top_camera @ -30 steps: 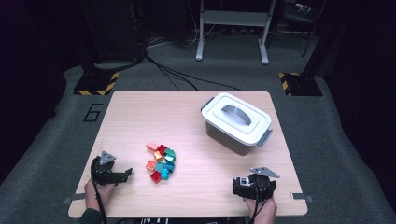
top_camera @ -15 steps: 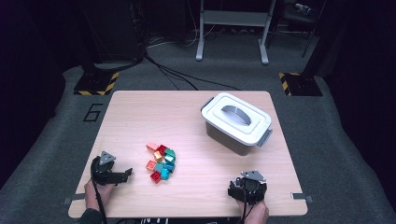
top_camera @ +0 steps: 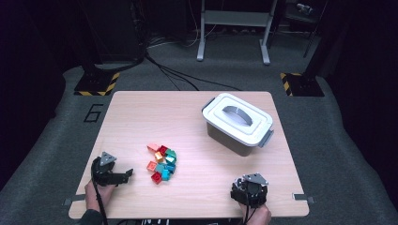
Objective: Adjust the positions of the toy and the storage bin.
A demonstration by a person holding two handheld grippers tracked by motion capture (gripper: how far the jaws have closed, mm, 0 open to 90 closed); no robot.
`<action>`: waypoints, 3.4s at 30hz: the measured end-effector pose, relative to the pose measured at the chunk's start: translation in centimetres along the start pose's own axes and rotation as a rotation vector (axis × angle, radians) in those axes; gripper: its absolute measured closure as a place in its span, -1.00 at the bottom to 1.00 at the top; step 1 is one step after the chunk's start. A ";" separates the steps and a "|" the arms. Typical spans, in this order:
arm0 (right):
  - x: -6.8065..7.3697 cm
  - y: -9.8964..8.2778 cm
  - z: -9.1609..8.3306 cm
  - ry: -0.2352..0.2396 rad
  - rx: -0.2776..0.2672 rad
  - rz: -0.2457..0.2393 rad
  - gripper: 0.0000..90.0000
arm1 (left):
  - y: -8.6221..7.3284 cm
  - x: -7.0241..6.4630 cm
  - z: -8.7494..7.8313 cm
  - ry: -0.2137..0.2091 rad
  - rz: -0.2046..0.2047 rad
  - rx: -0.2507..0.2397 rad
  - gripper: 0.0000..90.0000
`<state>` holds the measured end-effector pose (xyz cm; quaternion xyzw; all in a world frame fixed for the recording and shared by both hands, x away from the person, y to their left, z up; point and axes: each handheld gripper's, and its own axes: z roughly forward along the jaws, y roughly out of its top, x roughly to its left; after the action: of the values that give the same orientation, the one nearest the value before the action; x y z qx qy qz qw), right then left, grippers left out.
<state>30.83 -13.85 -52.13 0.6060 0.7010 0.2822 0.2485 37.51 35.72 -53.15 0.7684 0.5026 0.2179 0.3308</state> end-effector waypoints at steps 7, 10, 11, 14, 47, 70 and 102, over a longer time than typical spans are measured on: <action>-0.5 -0.2 -0.1 0.014 -0.008 -0.009 -0.47 | 0.0 0.0 0.0 0.002 0.002 -0.002 -0.91; -0.6 -0.3 -0.2 0.018 -0.009 -0.009 -0.47 | 0.0 0.0 0.0 0.001 0.001 -0.003 -0.91; -0.7 -0.3 -0.2 0.024 -0.014 -0.010 -0.47 | 0.0 0.0 0.0 0.001 0.002 -0.003 -0.91; -1.0 -0.3 -0.3 0.023 -0.029 -0.009 -0.47 | 0.0 0.0 0.1 0.001 0.001 -0.006 -0.91; -13.0 0.8 -0.1 -0.091 -0.016 0.072 -0.48 | 0.0 0.0 0.0 0.001 0.001 0.000 -0.91; -12.3 3.5 -2.4 0.054 -0.014 0.012 -0.99 | 0.0 0.0 0.1 0.001 0.000 -0.010 -0.90; -8.3 17.2 -5.8 0.210 -0.094 -0.189 -1.00 | 0.0 0.0 0.1 0.001 0.000 -0.010 -0.90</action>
<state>40.21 -20.75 -35.96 0.4921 0.7630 0.3519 0.2275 37.56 35.74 -53.21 0.7666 0.5018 0.2209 0.3343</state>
